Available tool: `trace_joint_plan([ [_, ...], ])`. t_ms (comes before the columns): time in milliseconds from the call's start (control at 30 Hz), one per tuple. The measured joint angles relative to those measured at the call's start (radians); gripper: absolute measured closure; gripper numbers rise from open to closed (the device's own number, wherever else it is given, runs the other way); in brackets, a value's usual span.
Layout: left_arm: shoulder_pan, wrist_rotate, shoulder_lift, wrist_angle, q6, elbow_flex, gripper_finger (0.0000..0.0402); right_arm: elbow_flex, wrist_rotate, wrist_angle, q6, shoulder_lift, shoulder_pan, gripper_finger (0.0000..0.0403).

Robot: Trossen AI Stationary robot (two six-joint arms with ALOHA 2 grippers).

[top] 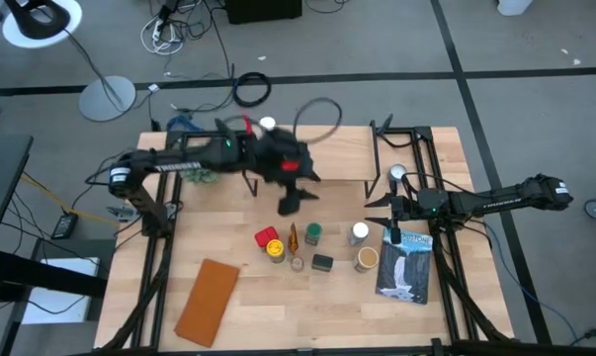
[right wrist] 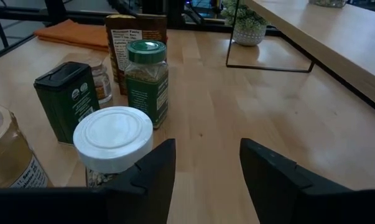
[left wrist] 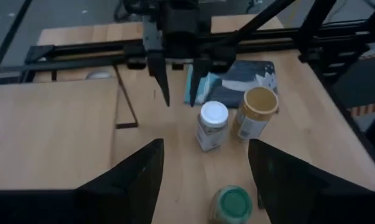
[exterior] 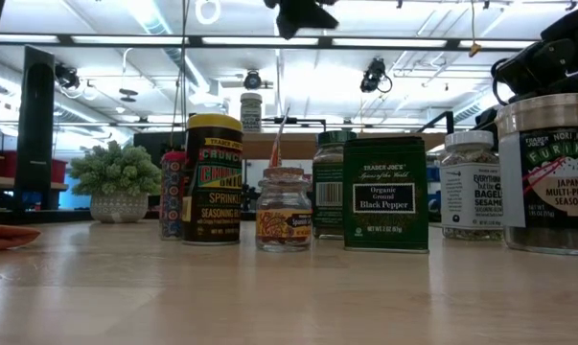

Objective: Shelf spices
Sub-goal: Put the green seasoning bottle on the shelf

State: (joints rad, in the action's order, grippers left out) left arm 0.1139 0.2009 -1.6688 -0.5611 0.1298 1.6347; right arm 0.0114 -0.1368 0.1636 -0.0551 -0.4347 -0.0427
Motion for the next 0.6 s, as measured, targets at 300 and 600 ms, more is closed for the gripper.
trace_joint_plan([
  [300, -0.153, -0.167, 0.031, 0.373, -0.084, -0.342, 0.0163, 0.000, 0.000, 0.000, 0.000, 0.000, 0.000, 0.0222],
  [600, -0.189, -0.181, 0.250, 0.662, -0.194, -0.728, 0.0163, 0.000, 0.000, 0.001, 0.000, 0.000, 0.000, 0.0220],
])
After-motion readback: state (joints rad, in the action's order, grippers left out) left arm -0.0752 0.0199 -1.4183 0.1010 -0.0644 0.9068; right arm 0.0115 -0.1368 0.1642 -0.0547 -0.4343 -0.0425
